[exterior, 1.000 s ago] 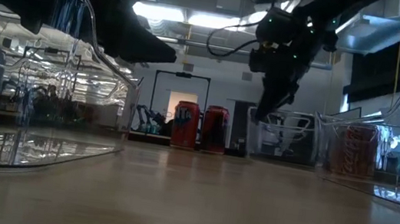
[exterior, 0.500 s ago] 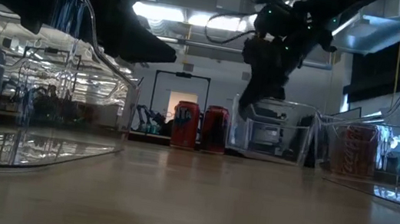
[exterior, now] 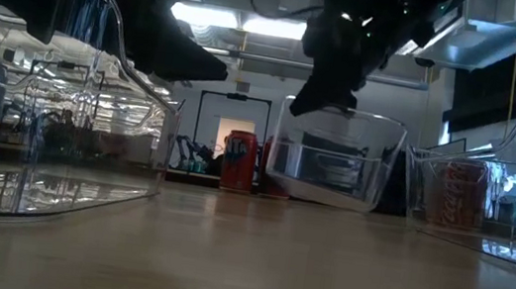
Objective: Sort soda cans
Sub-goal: Move the top right transparent bin to the center of the transparent bins
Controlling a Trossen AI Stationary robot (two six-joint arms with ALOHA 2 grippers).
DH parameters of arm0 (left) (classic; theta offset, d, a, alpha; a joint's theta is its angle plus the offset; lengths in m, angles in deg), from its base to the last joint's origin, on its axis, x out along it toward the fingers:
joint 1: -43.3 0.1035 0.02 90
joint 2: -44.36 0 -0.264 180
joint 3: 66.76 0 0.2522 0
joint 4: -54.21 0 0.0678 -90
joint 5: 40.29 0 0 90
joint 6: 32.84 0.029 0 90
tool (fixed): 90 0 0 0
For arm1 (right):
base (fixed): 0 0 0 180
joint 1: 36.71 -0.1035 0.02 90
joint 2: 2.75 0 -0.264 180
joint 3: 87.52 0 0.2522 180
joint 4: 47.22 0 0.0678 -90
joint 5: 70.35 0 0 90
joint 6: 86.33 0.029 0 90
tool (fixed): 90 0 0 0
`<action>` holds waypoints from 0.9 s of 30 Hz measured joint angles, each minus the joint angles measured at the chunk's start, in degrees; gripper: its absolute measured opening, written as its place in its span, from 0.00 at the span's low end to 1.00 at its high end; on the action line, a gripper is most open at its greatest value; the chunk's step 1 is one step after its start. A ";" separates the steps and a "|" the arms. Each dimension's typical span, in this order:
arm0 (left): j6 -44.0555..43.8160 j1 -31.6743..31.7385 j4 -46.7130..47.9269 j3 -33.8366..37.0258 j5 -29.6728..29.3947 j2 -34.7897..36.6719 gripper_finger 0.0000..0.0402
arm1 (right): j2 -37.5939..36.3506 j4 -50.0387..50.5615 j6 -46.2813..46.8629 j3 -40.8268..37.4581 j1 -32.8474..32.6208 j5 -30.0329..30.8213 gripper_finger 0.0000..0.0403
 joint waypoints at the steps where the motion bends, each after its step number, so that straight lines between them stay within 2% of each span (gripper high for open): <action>1: -0.11 0.00 0.00 0.00 0.00 0.00 0.41 | 0.00 -0.63 0.60 0.00 -0.86 0.03 0.03; 11: -0.39 0.00 0.09 0.00 0.00 0.00 0.41 | 0.00 -5.52 3.18 0.00 -12.35 3.10 0.03; 17: -2.70 0.00 0.11 0.00 -0.02 0.00 0.41 | 0.35 -6.63 8.35 0.00 -18.83 6.44 0.03; 27: -3.29 -1.68 -0.51 -0.02 0.00 -0.02 0.41 | 8.77 -13.64 13.82 0.00 -25.65 6.99 0.03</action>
